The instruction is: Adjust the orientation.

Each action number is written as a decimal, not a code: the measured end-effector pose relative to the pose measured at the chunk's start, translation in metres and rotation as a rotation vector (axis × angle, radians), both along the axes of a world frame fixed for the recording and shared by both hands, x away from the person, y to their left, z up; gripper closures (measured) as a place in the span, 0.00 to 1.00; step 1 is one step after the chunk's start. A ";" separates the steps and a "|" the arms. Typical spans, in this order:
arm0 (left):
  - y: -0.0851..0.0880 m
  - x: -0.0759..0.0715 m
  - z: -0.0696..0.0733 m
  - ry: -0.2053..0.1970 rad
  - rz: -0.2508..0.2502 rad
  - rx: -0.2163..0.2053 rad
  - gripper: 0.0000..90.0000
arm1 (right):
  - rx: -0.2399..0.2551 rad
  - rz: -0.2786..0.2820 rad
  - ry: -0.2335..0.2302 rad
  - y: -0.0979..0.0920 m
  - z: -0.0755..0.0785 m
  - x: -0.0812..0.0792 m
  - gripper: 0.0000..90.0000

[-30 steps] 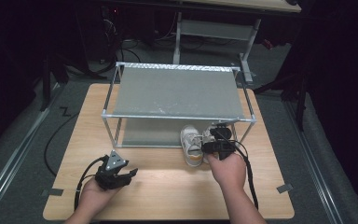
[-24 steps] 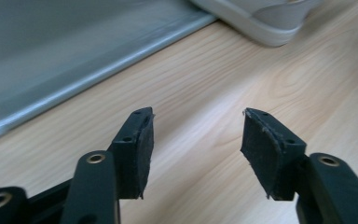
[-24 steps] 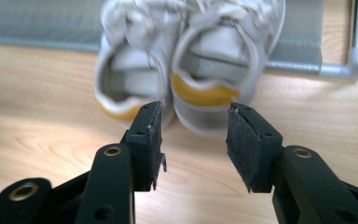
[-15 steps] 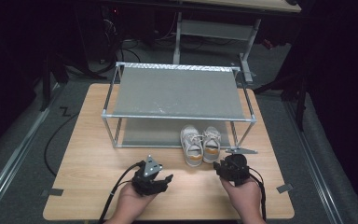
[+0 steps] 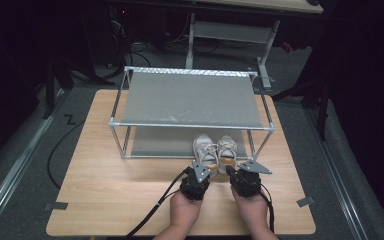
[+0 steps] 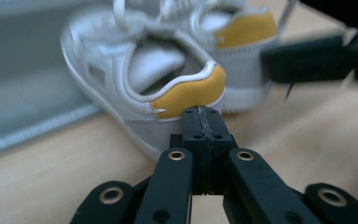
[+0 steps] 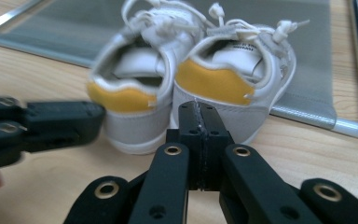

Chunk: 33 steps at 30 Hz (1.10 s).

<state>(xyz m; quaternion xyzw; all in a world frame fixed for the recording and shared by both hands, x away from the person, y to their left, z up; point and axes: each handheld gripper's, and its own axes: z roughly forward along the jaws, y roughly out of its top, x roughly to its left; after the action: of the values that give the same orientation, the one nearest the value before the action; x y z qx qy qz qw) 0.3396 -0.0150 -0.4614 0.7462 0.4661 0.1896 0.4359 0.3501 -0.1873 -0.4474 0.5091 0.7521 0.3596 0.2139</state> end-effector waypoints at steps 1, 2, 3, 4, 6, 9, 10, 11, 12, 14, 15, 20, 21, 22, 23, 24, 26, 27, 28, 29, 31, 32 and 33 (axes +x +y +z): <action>-0.001 0.003 0.004 -0.013 0.010 0.001 1.00 | 0.010 -0.013 -0.006 0.000 -0.001 0.003 1.00; -0.002 0.006 0.006 -0.017 0.013 0.002 1.00 | 0.021 -0.024 0.007 0.001 -0.002 0.006 1.00; -0.002 0.011 0.009 -0.022 0.020 0.005 1.00 | 0.028 -0.030 0.010 0.001 -0.003 0.008 1.00; -0.003 0.017 0.011 -0.008 0.024 0.018 1.00 | 0.031 -0.032 0.004 0.001 -0.004 0.011 1.00; -0.005 0.029 0.011 0.000 0.033 0.043 1.00 | 0.032 -0.039 0.002 0.003 -0.007 0.017 1.00; -0.009 0.045 0.005 -0.012 0.048 0.077 1.00 | 0.031 -0.052 0.001 0.005 -0.009 0.028 1.00; -0.009 0.051 0.004 -0.015 0.056 0.079 1.00 | 0.028 -0.055 0.000 0.006 -0.010 0.033 1.00; -0.009 0.056 0.001 -0.010 0.067 0.077 1.00 | 0.033 -0.057 -0.003 0.006 -0.012 0.037 1.00; -0.010 0.062 -0.001 -0.014 0.078 0.070 1.00 | 0.040 -0.061 0.000 0.006 -0.013 0.041 1.00; -0.012 0.070 -0.005 -0.019 0.099 0.068 1.00 | 0.027 -0.066 -0.005 0.009 -0.015 0.050 1.00; -0.014 0.076 -0.007 -0.015 0.106 0.076 1.00 | 0.022 -0.075 -0.005 0.010 -0.016 0.053 1.00; -0.013 0.092 -0.013 0.005 0.122 0.040 1.00 | 0.026 -0.096 0.011 0.013 -0.023 0.074 1.00; -0.013 0.093 -0.013 0.007 0.124 0.037 1.00 | 0.028 -0.094 0.009 0.013 -0.024 0.076 1.00; -0.012 0.095 -0.014 0.006 0.118 0.034 1.00 | 0.027 -0.093 0.012 0.013 -0.024 0.077 1.00; -0.011 0.096 -0.014 0.007 0.115 0.035 1.00 | 0.033 -0.093 0.012 0.012 -0.024 0.078 1.00; -0.011 0.096 -0.014 0.004 0.112 0.036 1.00 | 0.043 -0.089 0.014 0.012 -0.025 0.079 1.00; -0.011 0.096 -0.014 0.008 0.114 0.033 1.00 | 0.038 -0.087 0.010 0.012 -0.025 0.080 1.00; -0.011 0.095 -0.013 0.009 0.115 0.033 1.00 | 0.037 -0.086 0.010 0.012 -0.025 0.079 1.00; -0.010 0.093 -0.013 0.009 0.110 0.034 1.00 | 0.032 -0.085 0.017 0.012 -0.025 0.078 1.00; -0.007 0.088 -0.012 -0.005 0.107 0.025 1.00 | 0.029 -0.085 0.020 0.012 -0.024 0.077 0.99; 0.003 0.079 -0.011 -0.015 0.101 0.012 0.98 | 0.041 -0.074 0.010 0.006 -0.022 0.066 0.99; 0.012 0.073 -0.012 -0.015 0.103 0.010 0.98 | 0.036 -0.068 0.006 0.003 -0.022 0.062 0.99; 0.020 0.068 -0.013 -0.008 0.106 0.006 0.97 | 0.024 -0.065 0.010 -0.002 -0.021 0.056 0.99</action>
<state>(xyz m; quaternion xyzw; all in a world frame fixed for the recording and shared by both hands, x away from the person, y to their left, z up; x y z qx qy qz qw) 0.4073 0.0048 -0.4743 0.7211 0.5025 0.2167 0.4249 0.4056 -0.1893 -0.4689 0.5376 0.7319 0.3590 0.2157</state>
